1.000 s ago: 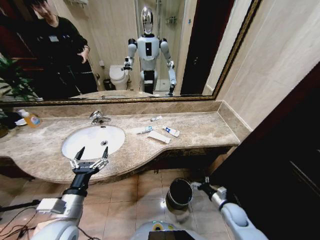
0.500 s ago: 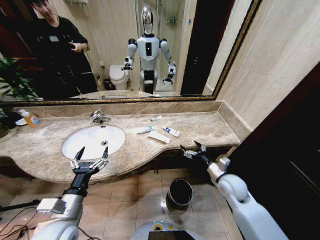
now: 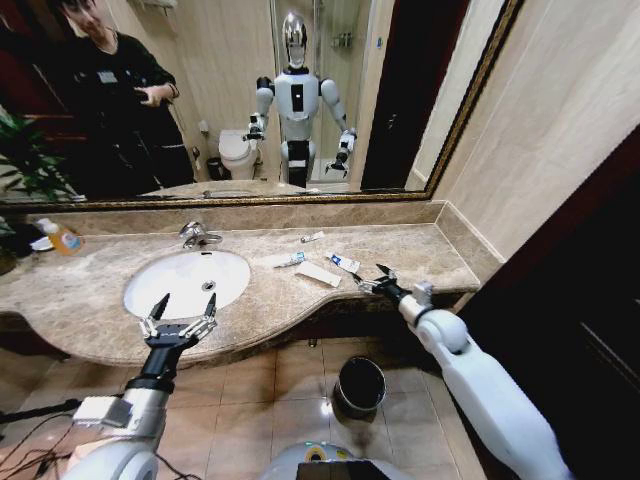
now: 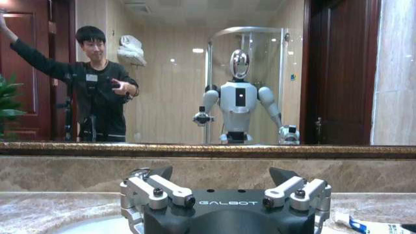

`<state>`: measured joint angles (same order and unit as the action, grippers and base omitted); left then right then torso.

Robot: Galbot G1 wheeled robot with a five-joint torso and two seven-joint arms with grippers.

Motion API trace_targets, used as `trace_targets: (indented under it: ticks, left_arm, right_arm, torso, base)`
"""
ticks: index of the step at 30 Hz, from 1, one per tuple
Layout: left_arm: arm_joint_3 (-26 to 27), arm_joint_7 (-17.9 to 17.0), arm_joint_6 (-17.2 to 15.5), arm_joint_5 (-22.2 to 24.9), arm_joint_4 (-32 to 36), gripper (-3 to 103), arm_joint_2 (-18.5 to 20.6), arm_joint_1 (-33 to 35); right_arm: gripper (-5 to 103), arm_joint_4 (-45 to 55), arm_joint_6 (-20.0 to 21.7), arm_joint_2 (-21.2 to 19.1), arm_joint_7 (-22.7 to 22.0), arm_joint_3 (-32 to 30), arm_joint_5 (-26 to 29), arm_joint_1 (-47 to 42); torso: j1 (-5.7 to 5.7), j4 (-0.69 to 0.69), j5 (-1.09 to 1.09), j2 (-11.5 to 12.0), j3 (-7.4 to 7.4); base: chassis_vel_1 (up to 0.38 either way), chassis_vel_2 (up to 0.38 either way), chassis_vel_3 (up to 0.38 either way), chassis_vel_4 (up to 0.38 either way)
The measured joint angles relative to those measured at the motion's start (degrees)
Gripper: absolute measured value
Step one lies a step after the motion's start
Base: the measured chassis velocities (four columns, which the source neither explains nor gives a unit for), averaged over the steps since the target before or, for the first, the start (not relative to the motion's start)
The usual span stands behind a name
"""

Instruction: Pick up the trash from the sink and place it in the trash bin.

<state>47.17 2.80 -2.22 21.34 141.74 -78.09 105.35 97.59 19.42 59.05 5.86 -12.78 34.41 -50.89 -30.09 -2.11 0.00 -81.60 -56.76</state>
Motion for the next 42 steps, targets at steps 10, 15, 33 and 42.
trace_targets:
  ticks: [10, 15, 33, 42]
  left_arm:
    - [0.0, 0.01, 0.0, 0.0, 0.0, 100, 0.0, 0.0]
    - [0.0, 0.0, 0.0, 0.0, 0.0, 100, 0.0, -0.01]
    - [0.0, 0.0, 0.0, 0.0, 0.0, 100, 0.0, 0.0]
    - [0.0, 0.01, 0.0, 0.0, 0.0, 100, 0.0, 0.0]
  right_arm:
    - [87, -8.52, 0.35, 3.03, -1.64, 4.85, 0.4, 8.85]
    - [86, -10.65, 0.26, 3.29, -1.64, 4.78, 0.22, 9.93]
    - [55, -10.72, 0.76, 1.78, 0.6, 3.97, 0.34, 7.65]
    - [23, -10.49, 0.53, 2.31, 0.44, 4.32, 0.1, 7.2]
  torso:
    - [0.0, 0.0, 0.0, 0.0, 0.0]
    - [0.0, 0.0, 0.0, 0.0, 0.01]
    - [0.01, 0.0, -0.01, 0.0, 0.01]
    - [0.0, 0.0, -0.01, 0.0, 0.01]
  base:
    - [0.0, 0.0, 0.0, 0.0]
    - [0.0, 0.0, 0.0, 0.0]
    - [0.0, 0.0, 0.0, 0.0]
    - [0.0, 0.0, 0.0, 0.0]
